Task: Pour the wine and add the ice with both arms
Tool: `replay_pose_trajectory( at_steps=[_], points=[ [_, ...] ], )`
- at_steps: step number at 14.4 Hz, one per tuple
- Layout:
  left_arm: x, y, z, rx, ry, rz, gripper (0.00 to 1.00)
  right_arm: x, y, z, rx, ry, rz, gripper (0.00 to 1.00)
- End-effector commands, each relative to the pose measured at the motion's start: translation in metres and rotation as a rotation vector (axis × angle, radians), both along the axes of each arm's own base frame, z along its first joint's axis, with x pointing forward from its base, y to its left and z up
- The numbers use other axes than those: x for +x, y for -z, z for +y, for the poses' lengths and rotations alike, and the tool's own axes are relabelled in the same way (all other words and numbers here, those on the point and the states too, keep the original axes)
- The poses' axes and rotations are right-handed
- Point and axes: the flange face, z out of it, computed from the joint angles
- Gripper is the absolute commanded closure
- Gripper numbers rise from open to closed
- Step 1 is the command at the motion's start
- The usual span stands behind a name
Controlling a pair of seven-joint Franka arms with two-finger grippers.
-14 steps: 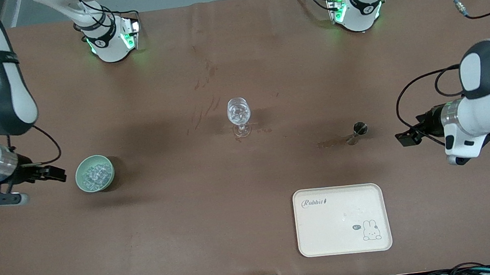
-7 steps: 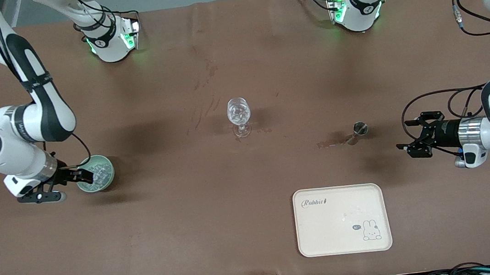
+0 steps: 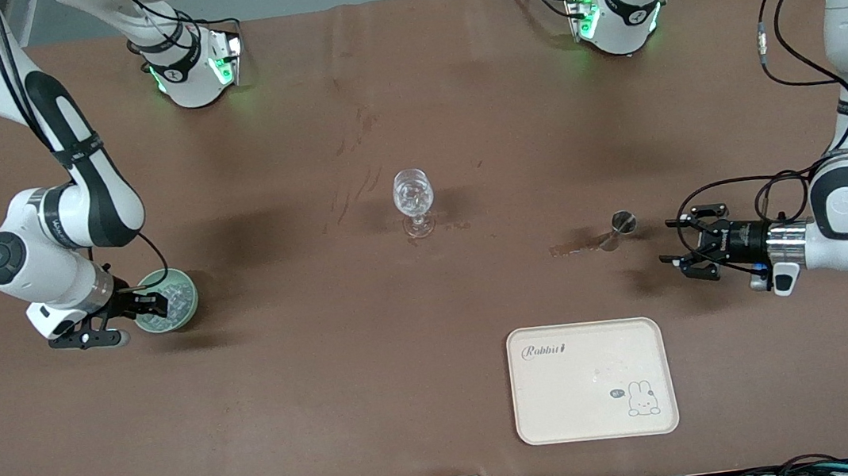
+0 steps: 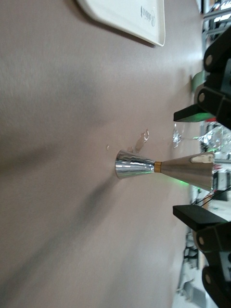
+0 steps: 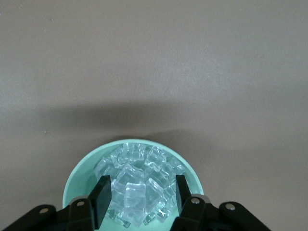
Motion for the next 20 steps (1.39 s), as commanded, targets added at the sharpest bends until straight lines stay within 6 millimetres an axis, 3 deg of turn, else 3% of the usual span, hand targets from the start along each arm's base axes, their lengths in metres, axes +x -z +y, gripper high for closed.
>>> replay_pose_trajectory(
  at_steps=[1,4,10,20],
  points=[
    [-0.009,0.016,-0.009,-0.043,-0.025,0.050,0.26,-0.009,0.006,0.003,0.001,0.004,0.003,0.39],
    [-0.017,0.029,-0.025,-0.079,-0.020,0.080,0.29,-0.010,0.009,0.003,0.001,0.009,0.008,0.40],
    [-0.028,0.060,-0.030,-0.151,-0.007,0.074,0.40,-0.010,0.019,0.010,0.002,0.039,0.009,0.46],
    [-0.030,0.069,-0.042,-0.197,-0.033,0.086,0.50,-0.016,0.024,0.012,0.003,0.036,0.033,0.49]
  ],
)
